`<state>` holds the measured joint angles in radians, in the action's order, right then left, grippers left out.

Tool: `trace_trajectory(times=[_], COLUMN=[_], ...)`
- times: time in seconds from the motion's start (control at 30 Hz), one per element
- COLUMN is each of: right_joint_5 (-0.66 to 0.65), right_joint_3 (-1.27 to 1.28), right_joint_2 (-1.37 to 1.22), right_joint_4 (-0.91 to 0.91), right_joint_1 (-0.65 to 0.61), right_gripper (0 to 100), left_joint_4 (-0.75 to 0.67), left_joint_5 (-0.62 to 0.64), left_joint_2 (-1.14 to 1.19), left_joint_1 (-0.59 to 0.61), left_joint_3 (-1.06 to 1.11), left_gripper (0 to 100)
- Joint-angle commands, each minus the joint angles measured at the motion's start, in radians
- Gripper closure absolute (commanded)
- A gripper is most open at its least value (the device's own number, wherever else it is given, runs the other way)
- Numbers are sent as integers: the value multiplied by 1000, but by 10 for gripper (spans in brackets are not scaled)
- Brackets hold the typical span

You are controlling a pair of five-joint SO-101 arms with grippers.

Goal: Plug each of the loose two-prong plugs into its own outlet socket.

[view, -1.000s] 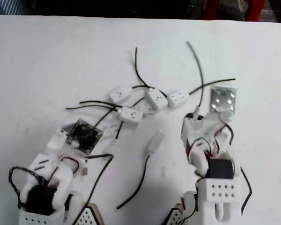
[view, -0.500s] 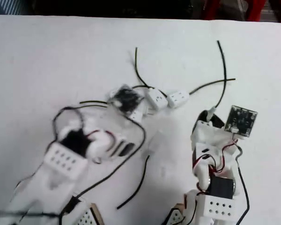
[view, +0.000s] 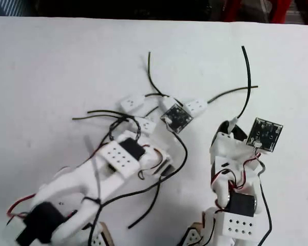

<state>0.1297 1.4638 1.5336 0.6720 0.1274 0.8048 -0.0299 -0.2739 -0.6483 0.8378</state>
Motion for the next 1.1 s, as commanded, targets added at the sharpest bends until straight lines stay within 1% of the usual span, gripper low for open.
trace_trajectory(times=[0.0,0.13,0.2,0.3,0.4,0.6,0.73,0.83,0.97,1.07], right_joint_5=[8,8,8,8,8,8,8,8,8,8], right_joint_3=[-9,-9,-9,-9,-9,-9,-9,-9,-9,-9], right_joint_2=[24,24,24,24,24,24,24,24,24,24], right_joint_4=[-21,-21,-21,-19,-19,-19,-19,-19,-19,-19], right_joint_1=[8,8,8,8,8,8,8,8,8,8], right_gripper=[981,981,981,981,981,981,981,981,981,981], left_joint_4=[-112,-193,-212,-210,-192,-95,-12,26,31,18], left_joint_5=[54,63,51,-81,-210,-381,-463,-522,-605,-635], left_joint_2=[87,160,173,173,173,114,-25,-134,-191,-188], left_joint_1=[-7,-12,-12,-13,-10,13,41,93,171,206], left_joint_3=[-52,-52,-54,-54,-52,-54,-54,-49,-31,0], left_gripper=[750,842,901,976,978,978,978,977,977,977])
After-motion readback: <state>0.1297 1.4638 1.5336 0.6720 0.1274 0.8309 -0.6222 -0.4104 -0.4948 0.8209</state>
